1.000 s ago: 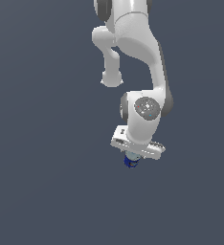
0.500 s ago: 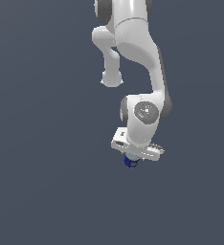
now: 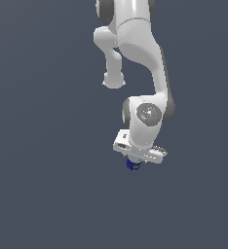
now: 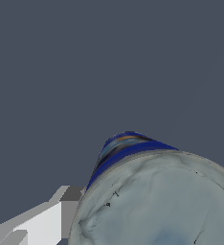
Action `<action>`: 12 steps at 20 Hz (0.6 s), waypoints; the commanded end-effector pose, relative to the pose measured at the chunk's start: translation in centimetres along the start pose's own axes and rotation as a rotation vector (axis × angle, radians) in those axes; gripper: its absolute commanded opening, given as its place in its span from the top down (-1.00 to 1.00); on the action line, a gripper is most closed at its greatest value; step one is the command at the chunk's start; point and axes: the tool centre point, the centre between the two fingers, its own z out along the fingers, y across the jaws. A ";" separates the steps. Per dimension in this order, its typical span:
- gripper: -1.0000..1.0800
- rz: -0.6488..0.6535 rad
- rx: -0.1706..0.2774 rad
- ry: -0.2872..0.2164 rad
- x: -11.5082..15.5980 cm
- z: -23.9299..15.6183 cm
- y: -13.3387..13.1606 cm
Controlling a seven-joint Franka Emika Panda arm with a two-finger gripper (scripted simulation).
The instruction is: Pick up the object and move it to a goal position.
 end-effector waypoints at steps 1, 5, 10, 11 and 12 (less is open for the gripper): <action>1.00 0.000 0.000 0.000 -0.1 -0.1 0.1; 1.00 0.000 0.000 0.000 -0.4 -0.4 0.5; 1.00 0.000 0.000 0.000 -1.2 -1.3 1.7; 1.00 0.000 0.000 0.000 -1.4 -1.5 2.0; 1.00 0.000 0.000 0.000 -1.7 -1.8 2.3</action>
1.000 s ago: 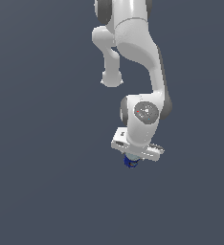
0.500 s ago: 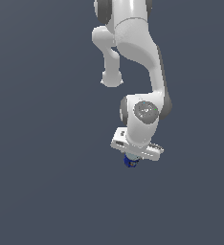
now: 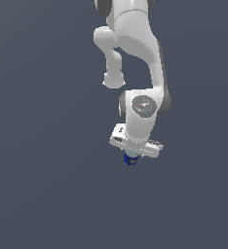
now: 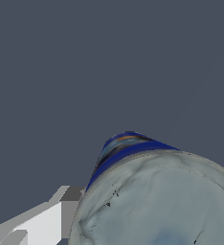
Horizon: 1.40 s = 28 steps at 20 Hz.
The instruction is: Pick up the object and move it to a goal position.
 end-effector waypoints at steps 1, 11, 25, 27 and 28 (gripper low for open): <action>1.00 0.000 0.002 0.005 -0.5 -0.9 0.8; 1.00 0.001 0.003 0.005 -4.3 -5.1 6.2; 1.00 0.001 0.004 0.005 -9.9 -11.5 14.3; 1.00 0.001 0.004 0.005 -10.4 -12.1 15.1; 1.00 0.001 0.004 0.005 -10.6 -12.4 15.4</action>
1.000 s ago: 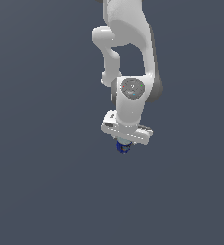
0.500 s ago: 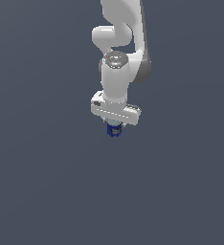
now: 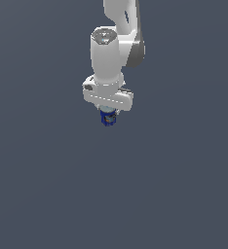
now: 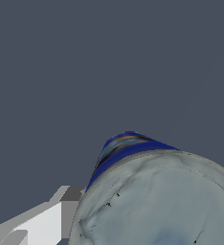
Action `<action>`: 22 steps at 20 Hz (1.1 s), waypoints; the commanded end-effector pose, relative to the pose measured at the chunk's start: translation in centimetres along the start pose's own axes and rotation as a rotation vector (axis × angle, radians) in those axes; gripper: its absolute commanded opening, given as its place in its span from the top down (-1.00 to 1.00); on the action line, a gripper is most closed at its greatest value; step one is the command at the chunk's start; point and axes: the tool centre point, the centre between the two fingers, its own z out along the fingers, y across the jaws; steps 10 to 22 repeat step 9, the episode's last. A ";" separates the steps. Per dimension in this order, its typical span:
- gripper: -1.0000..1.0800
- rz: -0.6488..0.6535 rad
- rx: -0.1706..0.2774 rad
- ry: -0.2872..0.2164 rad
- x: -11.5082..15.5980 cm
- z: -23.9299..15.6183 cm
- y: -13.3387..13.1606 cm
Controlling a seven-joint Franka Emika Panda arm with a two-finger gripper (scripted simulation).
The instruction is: Pick up the object and move it to a goal position.
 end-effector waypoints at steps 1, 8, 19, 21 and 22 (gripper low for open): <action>1.00 -0.001 0.001 0.003 -0.5 -0.9 0.8; 1.00 -0.001 0.001 0.004 -1.2 -1.8 1.9; 1.00 -0.001 0.001 0.004 -1.2 -1.9 2.0; 1.00 -0.001 0.001 0.004 -1.2 -1.9 2.0; 1.00 -0.001 0.001 0.004 -1.2 -1.9 2.0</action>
